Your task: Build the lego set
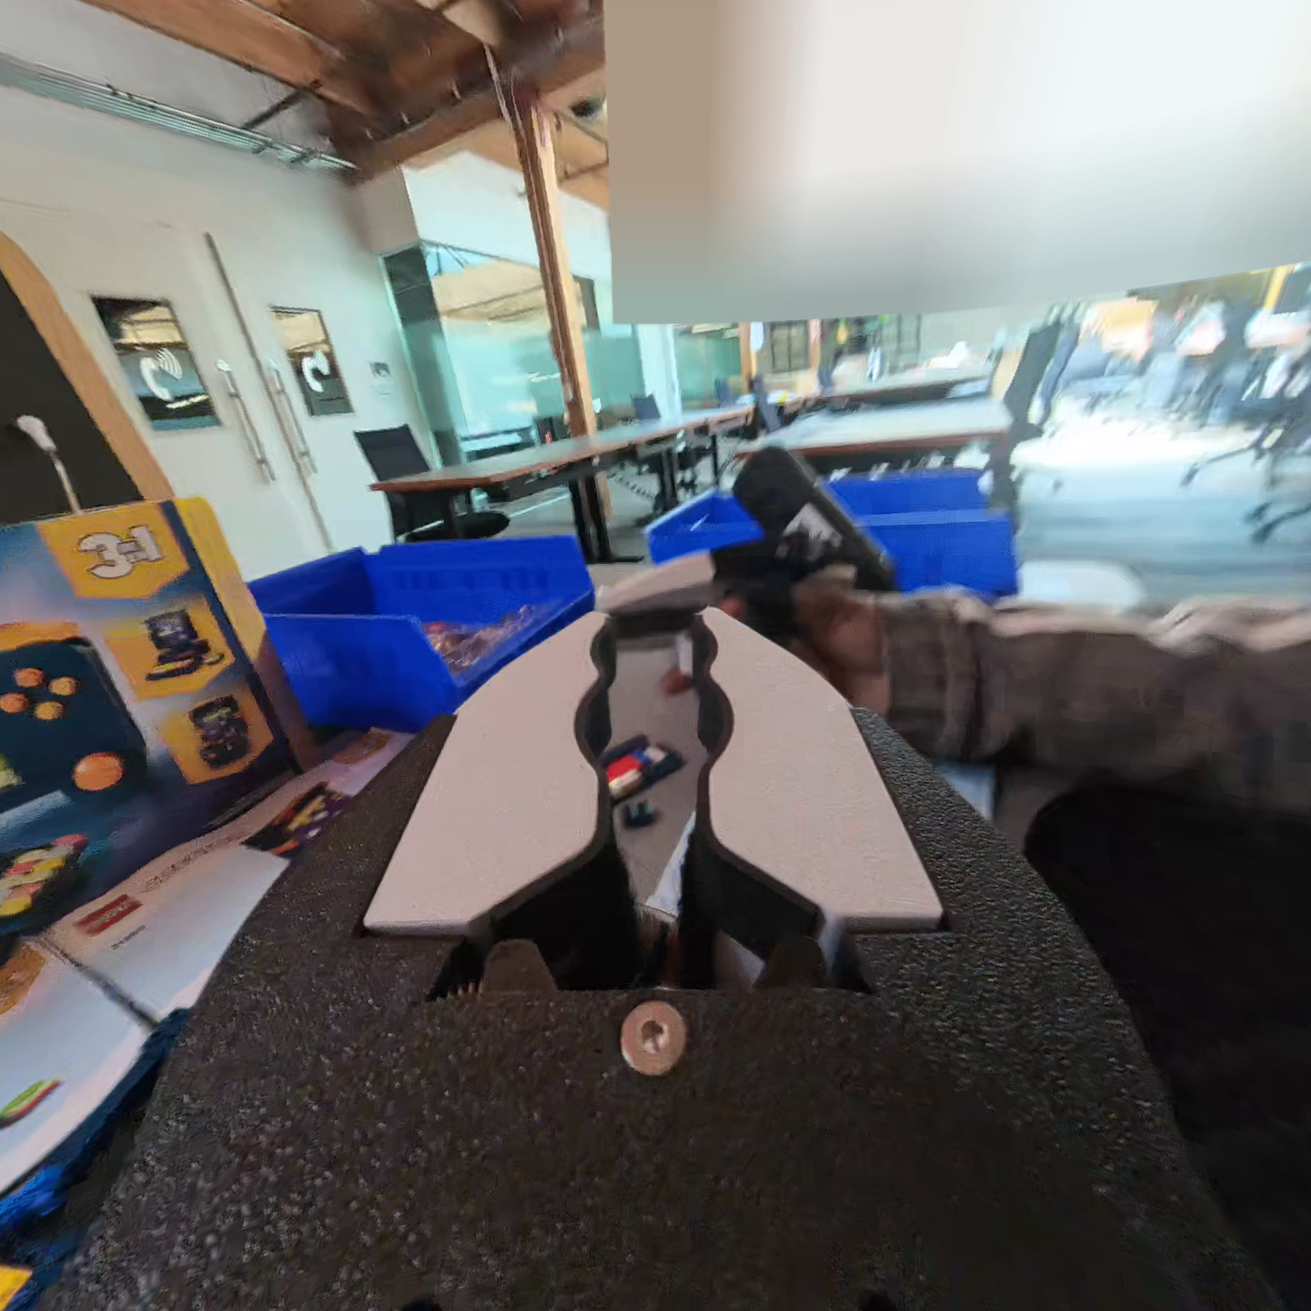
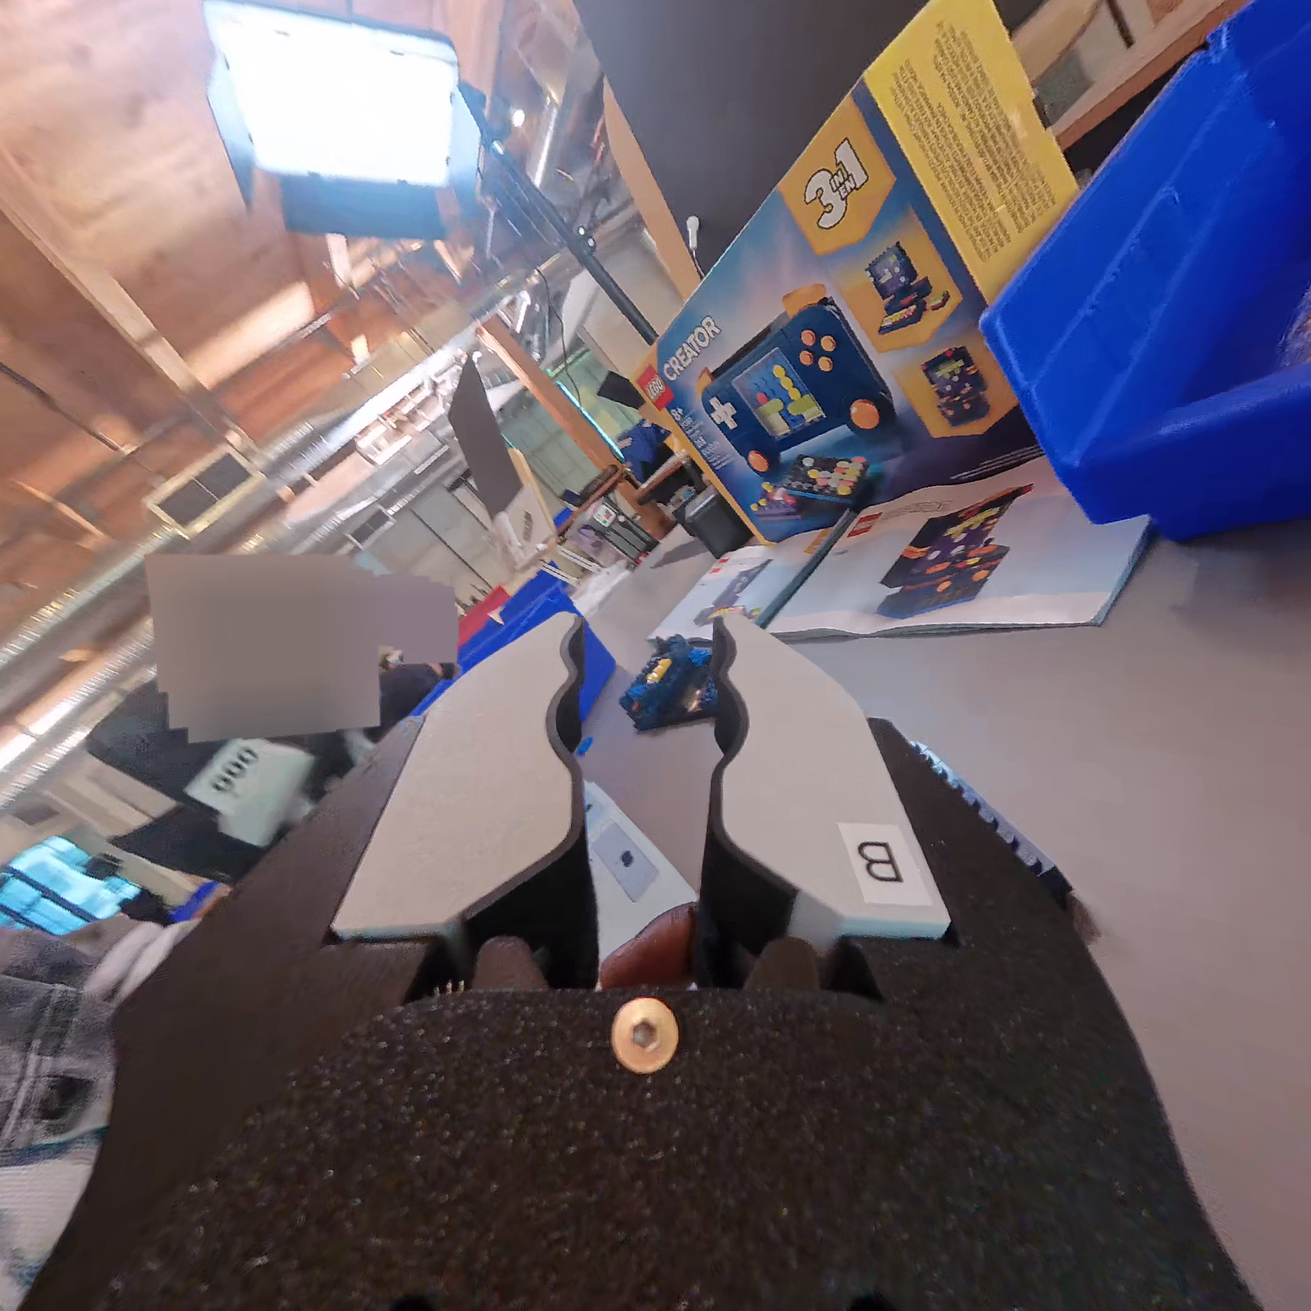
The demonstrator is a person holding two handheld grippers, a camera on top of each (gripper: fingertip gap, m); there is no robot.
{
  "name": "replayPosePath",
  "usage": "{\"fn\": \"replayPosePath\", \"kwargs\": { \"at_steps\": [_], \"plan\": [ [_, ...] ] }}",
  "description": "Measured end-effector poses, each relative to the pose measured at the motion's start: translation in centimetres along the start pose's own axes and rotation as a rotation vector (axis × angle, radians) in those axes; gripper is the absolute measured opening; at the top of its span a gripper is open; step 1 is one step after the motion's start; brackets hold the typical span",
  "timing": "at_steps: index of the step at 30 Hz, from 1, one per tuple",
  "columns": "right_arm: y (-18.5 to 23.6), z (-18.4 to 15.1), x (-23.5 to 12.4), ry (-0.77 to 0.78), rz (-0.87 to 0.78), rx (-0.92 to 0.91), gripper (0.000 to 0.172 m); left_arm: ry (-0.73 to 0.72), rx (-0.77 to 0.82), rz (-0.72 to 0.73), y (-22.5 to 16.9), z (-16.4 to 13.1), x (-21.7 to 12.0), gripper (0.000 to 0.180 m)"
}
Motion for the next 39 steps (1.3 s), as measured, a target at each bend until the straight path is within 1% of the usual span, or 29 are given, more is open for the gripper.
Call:
{"fn": "replayPosePath", "kwargs": {
  "at_steps": [2,3,4,5,7,9,12,15,20,24,27,30,35,39],
  "plan": [
    [-0.3,0.3,-0.2,-0.008,0.010,0.045,0.036,0.100,0.187,0.053,0.2,-2.1,0.1,0.019],
    [-0.4,0.4,-0.3,-0.014,0.011,0.066,0.036,0.164,0.280,0.047,0.1,-2.6,0.0,0.019],
    [-0.5,0.5,-0.3,-0.021,0.018,0.089,0.037,0.193,0.326,0.033,-0.1,-2.6,0.0,0.019],
    [-0.5,0.6,-0.4,-0.026,0.028,0.112,0.037,0.182,0.326,0.022,-0.3,-2.4,-0.1,0.019],
    [-0.6,0.6,-0.3,-0.021,0.049,0.148,0.039,0.152,0.267,0.013,-0.3,-2.0,-0.3,0.019],
    [-0.5,0.4,-0.2,-0.009,0.074,0.169,0.043,0.146,0.227,0.037,0.2,-1.9,-0.5,0.019],
    [-0.1,0.4,-0.1,-0.004,0.109,0.123,0.050,0.178,0.171,0.078,0.8,-2.3,-0.7,0.018],
    [0.5,0.7,-0.3,-0.027,0.119,-0.017,0.056,0.202,0.181,0.086,0.7,-2.5,-0.6,0.018],
    [-0.2,0.4,-0.8,-0.052,-0.002,-0.368,0.063,0.239,0.254,0.071,0.1,-2.7,-0.3,0.018],
    [0.1,0.8,-2.4,-0.132,-0.047,-0.510,0.065,0.261,0.286,0.064,-0.1,-3.0,-0.1,0.019],
    [0.2,1.7,-4.3,-0.231,-0.089,-0.533,0.063,0.275,0.271,0.049,-0.3,-3.4,0.1,0.019],
    [0.2,2.2,-5.7,-0.281,-0.114,-0.544,0.062,0.255,0.251,0.034,-0.6,-3.2,0.3,0.018],
    [0.0,1.8,-6.3,-0.283,-0.144,-0.587,0.065,0.230,0.251,0.043,-0.7,-2.7,0.1,0.019],
    [-0.2,1.6,-6.2,-0.269,-0.168,-0.605,0.069,0.205,0.177,0.054,-0.5,-2.5,0.0,0.020]
  ]
}}
Point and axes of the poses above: each gripper's, where its closed fingertips meet, x out along the fingers, z out of its top, y = z × x across the jaws, the point moved 5 cm from there along -x, back along the fingers, and after that the axes turned 11 degrees about -z, right-handed, at the moved point
